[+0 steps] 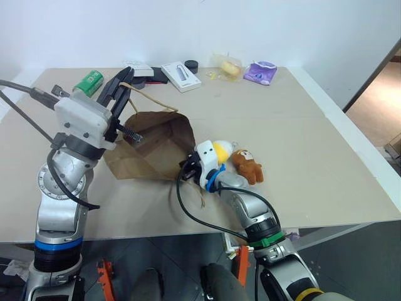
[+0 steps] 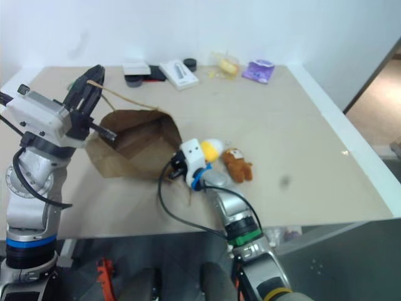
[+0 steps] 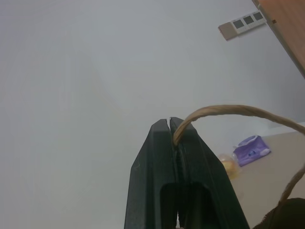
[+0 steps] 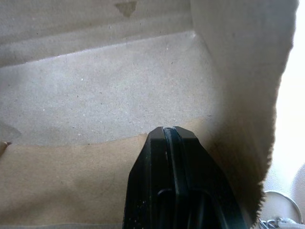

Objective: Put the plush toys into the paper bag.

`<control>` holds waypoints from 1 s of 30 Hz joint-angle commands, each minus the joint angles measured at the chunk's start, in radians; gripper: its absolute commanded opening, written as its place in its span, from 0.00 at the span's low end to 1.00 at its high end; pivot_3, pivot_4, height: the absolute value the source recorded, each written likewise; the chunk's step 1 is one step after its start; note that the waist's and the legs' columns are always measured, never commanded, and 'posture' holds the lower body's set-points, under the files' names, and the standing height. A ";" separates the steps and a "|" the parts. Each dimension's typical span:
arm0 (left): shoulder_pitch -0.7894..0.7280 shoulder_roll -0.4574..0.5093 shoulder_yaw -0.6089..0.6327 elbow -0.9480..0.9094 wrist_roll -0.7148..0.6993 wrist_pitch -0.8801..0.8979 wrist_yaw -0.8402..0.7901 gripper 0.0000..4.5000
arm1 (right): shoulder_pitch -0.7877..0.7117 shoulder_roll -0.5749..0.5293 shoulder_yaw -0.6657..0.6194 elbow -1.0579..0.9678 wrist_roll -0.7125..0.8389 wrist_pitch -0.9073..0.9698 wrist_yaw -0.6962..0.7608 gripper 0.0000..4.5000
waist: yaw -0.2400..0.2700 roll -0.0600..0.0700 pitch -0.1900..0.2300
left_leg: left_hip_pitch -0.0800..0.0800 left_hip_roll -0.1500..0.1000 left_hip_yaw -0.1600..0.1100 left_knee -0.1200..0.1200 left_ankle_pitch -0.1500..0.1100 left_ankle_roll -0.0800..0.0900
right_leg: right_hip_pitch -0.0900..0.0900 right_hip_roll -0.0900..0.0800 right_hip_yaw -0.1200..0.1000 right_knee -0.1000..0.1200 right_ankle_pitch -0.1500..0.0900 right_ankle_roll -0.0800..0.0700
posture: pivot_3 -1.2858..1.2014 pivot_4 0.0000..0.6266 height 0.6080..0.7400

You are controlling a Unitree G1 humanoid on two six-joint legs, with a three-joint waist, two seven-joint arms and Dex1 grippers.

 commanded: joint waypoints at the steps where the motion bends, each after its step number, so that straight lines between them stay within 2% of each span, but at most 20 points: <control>1: 0.048 -0.011 -0.030 -0.029 -0.021 0.001 -0.025 0.00 | 0.010 0.002 -0.017 -0.071 0.025 -0.043 0.043 0.01 | 0.000 0.000 0.000 | 0.000 0.000 0.000 0.000 0.000 0.000 | 0.000 0.000 0.000 0.000 0.000 0.000 | 0.52 0.24 1.00; 5: 0.090 -0.018 -0.046 -0.016 -0.022 -0.010 -0.041 0.00 | 0.010 -0.014 -0.047 -0.175 0.088 -0.043 0.108 0.01 | 0.000 0.000 0.000 | -0.002 0.000 0.000 -0.001 0.000 0.000 | -0.002 0.000 -0.001 0.000 -0.001 0.001 | 0.52 0.24 1.00; 6: 0.094 -0.020 -0.047 -0.015 -0.021 -0.014 -0.042 0.00 | 0.008 -0.021 -0.059 -0.198 0.101 -0.037 0.116 0.15 | 0.000 0.000 0.000 | -0.003 0.000 -0.001 -0.001 0.000 0.000 | -0.002 0.000 -0.001 0.000 -0.001 0.001 | 0.52 0.24 1.00; 7: 0.097 -0.022 -0.049 -0.014 -0.021 -0.015 -0.042 0.00 | 0.005 -0.032 -0.076 -0.227 0.125 -0.017 0.130 0.17 | 0.000 0.000 0.000 | -0.003 0.000 -0.001 -0.001 0.000 0.000 | -0.002 0.000 -0.001 0.000 -0.001 0.001 | 0.52 0.24 1.00; 8: 0.098 -0.025 -0.051 -0.013 -0.021 -0.017 -0.043 0.00 | 0.004 -0.054 -0.089 -0.259 0.148 0.003 0.153 0.23 | 0.000 0.000 0.000 | -0.003 0.000 -0.001 -0.001 0.000 0.000 | -0.002 0.000 -0.001 0.000 -0.001 0.000 | 0.52 0.24 1.00; 15: 0.093 -0.030 -0.061 0.001 -0.022 -0.020 -0.053 0.00 | 0.007 -0.287 -0.215 -0.432 0.302 0.140 0.295 0.99 | 0.001 0.000 0.000 | -0.004 -0.002 -0.001 0.000 0.000 0.000 | -0.002 -0.002 -0.002 0.000 -0.003 -0.002 | 0.52 0.24 1.00; 19: 0.096 -0.029 -0.060 0.015 -0.026 -0.027 -0.062 0.00 | 0.006 -0.417 -0.287 -0.410 0.295 0.181 0.288 0.99 | 0.001 0.001 0.001 | -0.003 -0.002 -0.001 0.000 0.000 0.000 | -0.002 -0.002 -0.002 -0.001 -0.004 -0.003 | 0.52 0.24 1.00; 22: 0.091 -0.032 -0.057 0.029 -0.030 -0.030 -0.068 0.00 | 0.016 -0.527 -0.283 -0.368 0.236 0.281 0.239 0.99 | 0.001 0.001 0.001 | -0.003 -0.002 -0.001 0.000 0.000 0.000 | -0.002 -0.002 -0.002 -0.001 -0.004 -0.003 | 0.52 0.24 1.00; 27: 0.077 -0.035 -0.046 0.046 -0.045 -0.025 -0.067 0.00 | 0.032 -0.577 -0.260 -0.352 0.231 0.474 0.174 0.99 | 0.000 0.001 0.001 | -0.003 -0.002 -0.001 -0.001 0.000 0.000 | -0.002 -0.002 -0.001 -0.001 -0.004 -0.003 | 0.52 0.24 1.00; 30: 0.069 -0.032 -0.046 0.053 -0.049 -0.025 -0.069 0.00 | 0.053 -0.591 -0.203 -0.349 0.202 0.485 0.177 0.99 | 0.000 0.001 0.001 | -0.003 -0.002 -0.002 -0.001 0.000 0.000 | -0.002 -0.002 -0.001 -0.001 -0.004 -0.003 | 0.52 0.24 1.00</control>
